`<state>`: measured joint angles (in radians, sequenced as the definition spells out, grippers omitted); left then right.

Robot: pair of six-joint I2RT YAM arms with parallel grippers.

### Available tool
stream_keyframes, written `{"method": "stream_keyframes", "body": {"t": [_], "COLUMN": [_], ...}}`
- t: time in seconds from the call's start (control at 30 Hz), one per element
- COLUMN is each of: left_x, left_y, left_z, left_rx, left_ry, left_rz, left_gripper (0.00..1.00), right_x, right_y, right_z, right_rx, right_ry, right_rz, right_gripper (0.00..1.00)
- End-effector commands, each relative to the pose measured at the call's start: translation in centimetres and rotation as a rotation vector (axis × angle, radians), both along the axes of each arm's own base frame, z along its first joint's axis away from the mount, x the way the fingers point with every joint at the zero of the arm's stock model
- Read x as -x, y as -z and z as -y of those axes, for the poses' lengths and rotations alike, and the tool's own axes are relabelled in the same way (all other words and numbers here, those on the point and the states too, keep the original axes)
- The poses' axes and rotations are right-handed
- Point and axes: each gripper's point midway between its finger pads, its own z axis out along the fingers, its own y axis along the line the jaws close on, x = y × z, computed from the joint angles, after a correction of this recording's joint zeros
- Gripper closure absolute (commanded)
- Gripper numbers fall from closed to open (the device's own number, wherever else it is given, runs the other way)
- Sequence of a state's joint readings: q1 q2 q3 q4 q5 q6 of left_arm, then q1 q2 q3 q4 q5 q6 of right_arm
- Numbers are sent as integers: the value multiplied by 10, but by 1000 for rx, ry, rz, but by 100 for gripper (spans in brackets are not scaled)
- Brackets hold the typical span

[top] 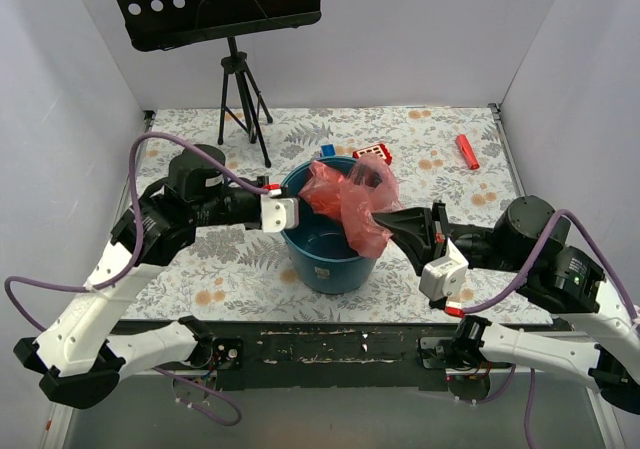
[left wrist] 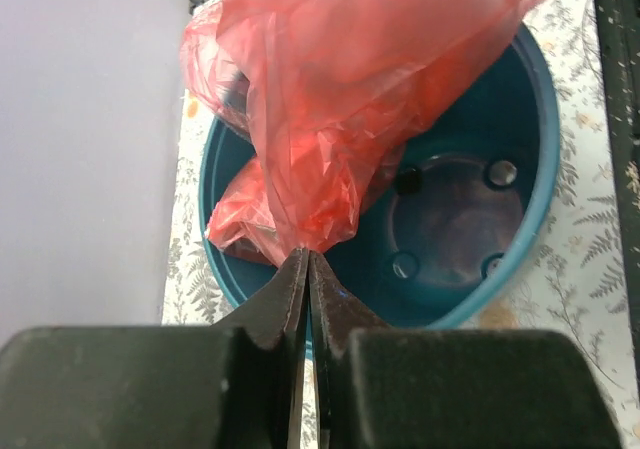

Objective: Put the trash bags into the trash bin

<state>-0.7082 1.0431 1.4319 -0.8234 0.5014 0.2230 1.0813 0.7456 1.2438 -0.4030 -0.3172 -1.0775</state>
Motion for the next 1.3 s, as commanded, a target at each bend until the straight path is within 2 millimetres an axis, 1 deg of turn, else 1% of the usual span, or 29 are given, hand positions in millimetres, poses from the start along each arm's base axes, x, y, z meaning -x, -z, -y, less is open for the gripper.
{"method": "stream_keyframes", "body": {"t": [0.0,0.03,0.07,0.1,0.13,0.17,0.23,0.3,0.4,0.47,0.5,0.53,0.57,0.6,0.63,0.67,0.7,0.73,0.77,0.87,0.93,1.0,1.07,1.1,1.17,1.27], "left_x": [22,16,10,5,-1,-5,-13,-21,-28,-30,-28,-24,-18,-12,-7,-2,1,5,10,29,46,61,73,77,84,94], "left_y": [2,2,-2,-4,-7,-6,-1,2,6,15,19,23,27,29,29,28,22,17,8,-3,4,7,6,10,18,44], "left_z": [-11,-11,-9,-6,-2,4,16,30,47,53,54,54,52,49,45,39,33,25,17,-5,-21,-31,-34,-36,-36,-39], "left_rx": [-40,-30,4,42,71,80,80,82,86,78,68,53,33,17,1,-16,-25,-42,-54,-135,-210,-236,-212,-210,-213,-235], "left_ry": [51,22,-8,-32,-38,-19,7,26,47,59,68,88,102,115,115,108,105,103,115,172,218,252,266,282,311,348], "left_rz": [-24,-26,-17,-12,17,43,38,-15,-82,-115,-134,-151,-177,-195,-209,-218,-189,-159,-105,-7,-9,-31,-44,-45,-56,-104], "left_gripper": [100,100,92,66,45,38,37,37,44,49,56,65,75,90,100,100,100,100,100,100,100,100,100,100,100,100], "right_x": [13,13,11,10,10,10,10,10,10,9,7,6,5,4,5,7,10,18,24,40,49,53,52,52,54,58], "right_y": [6,5,4,2,3,1,0,0,0,0,0,1,3,6,10,14,20,31,39,67,83,95,104,107,110,122], "right_z": [11,12,12,12,10,10,9,8,8,10,11,12,14,16,18,21,24,26,29,35,36,35,32,31,30,33], "right_rx": [13,4,-2,-3,2,1,-1,-1,0,-2,-4,-3,0,4,16,30,52,96,126,206,241,268,295,307,320,366], "right_ry": [-38,-32,-23,-20,-21,-23,-28,-31,-32,-20,-10,-2,12,19,22,16,4,-31,-62,-148,-204,-242,-259,-265,-281,-309], "right_rz": [33,24,16,26,34,51,65,65,63,61,57,56,52,53,56,65,83,89,110,166,227,264,279,288,272,250], "right_gripper": [99,99,99,99,99,99,99,99,99,99,99,99,99,99,99,99,99,99,99,99,99,99,99,99,99,99]}}
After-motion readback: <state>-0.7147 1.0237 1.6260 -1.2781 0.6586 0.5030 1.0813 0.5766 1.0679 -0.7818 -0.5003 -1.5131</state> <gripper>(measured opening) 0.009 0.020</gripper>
